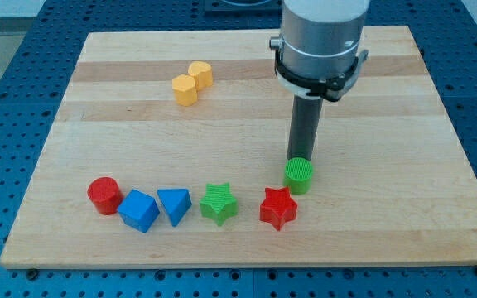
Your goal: Keep the yellow heart to the right of the green circle
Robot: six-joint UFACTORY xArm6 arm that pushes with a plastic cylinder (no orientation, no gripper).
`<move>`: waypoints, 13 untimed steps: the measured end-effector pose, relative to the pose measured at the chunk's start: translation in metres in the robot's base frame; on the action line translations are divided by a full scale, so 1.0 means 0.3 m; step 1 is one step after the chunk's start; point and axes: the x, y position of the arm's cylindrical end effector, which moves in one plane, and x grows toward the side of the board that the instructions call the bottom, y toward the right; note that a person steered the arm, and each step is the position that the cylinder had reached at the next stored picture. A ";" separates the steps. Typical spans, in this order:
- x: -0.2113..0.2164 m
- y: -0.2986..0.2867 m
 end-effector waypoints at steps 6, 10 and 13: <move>-0.506 -0.001; -0.714 -0.415; -0.632 -0.507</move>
